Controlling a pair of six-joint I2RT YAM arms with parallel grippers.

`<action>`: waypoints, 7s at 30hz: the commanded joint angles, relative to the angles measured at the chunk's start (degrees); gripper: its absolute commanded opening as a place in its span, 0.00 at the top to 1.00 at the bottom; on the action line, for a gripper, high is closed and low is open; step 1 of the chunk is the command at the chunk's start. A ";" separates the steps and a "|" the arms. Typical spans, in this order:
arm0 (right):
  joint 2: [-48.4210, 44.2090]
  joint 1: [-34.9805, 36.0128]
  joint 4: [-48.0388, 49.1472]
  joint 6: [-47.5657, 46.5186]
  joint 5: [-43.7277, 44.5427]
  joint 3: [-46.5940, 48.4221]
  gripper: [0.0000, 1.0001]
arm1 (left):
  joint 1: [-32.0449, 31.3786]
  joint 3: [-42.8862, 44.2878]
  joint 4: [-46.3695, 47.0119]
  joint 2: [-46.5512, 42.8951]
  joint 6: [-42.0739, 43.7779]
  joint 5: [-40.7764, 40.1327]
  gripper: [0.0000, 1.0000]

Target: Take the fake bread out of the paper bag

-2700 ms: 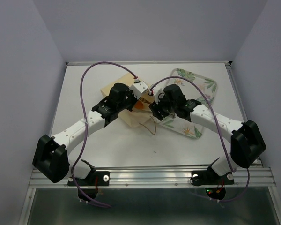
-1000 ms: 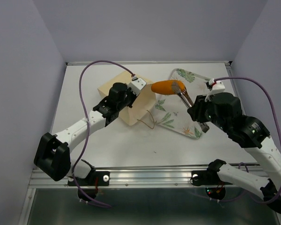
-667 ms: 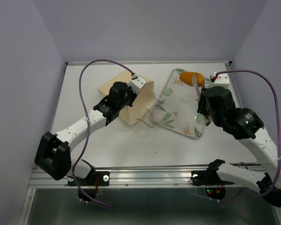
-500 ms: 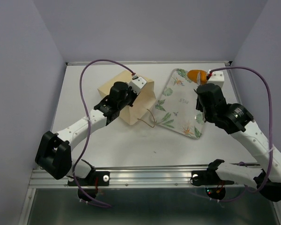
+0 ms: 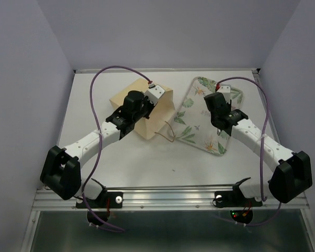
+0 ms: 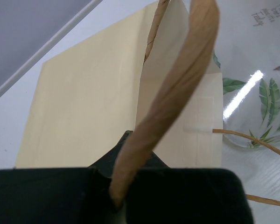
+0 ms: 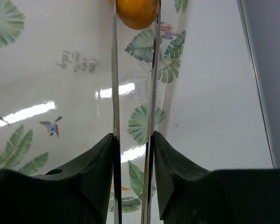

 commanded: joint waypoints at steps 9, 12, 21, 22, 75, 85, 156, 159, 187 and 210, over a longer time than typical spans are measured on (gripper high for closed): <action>-7.25 0.26 0.85 9.32 -15.13 -7.32 0.80 | 0.24 2.45 2.32 -1.26 -0.57 -0.13 1.00; -8.92 0.26 -1.61 13.45 -19.10 -9.78 0.73 | 0.24 2.71 2.23 -1.08 -0.92 -0.30 1.00; -11.03 0.26 -4.87 19.61 -19.54 -13.48 0.63 | 0.24 2.27 2.14 -1.35 -1.10 0.40 1.00; -11.38 0.26 -4.87 19.78 -20.16 -13.57 0.63 | 0.16 2.27 2.14 -1.52 -1.10 0.49 1.00; -11.76 5.35 10.60 -6.93 -66.94 -4.34 0.51 | 0.15 -0.19 -3.74 -6.27 3.39 7.17 1.00; 1.79 9.84 16.31 -10.80 -56.29 1.37 0.48 | 0.15 1.83 -6.47 -5.83 3.56 6.55 1.00; 24.12 17.67 44.27 -10.54 -37.30 3.75 0.75 | 0.15 3.41 -7.09 -3.89 2.51 8.40 1.00; 22.63 17.67 43.92 -10.19 -37.56 3.05 0.81 | 0.15 3.50 -6.56 -3.89 1.81 6.56 1.00; -5.05 17.67 16.42 -0.17 -35.98 -6.18 0.92 | 0.15 5.35 -2.69 -2.31 -1.54 1.89 1.00; -22.55 16.35 -16.29 16.00 -3.57 2.87 0.91 | 0.15 7.54 -0.76 2.17 -1.80 2.77 1.00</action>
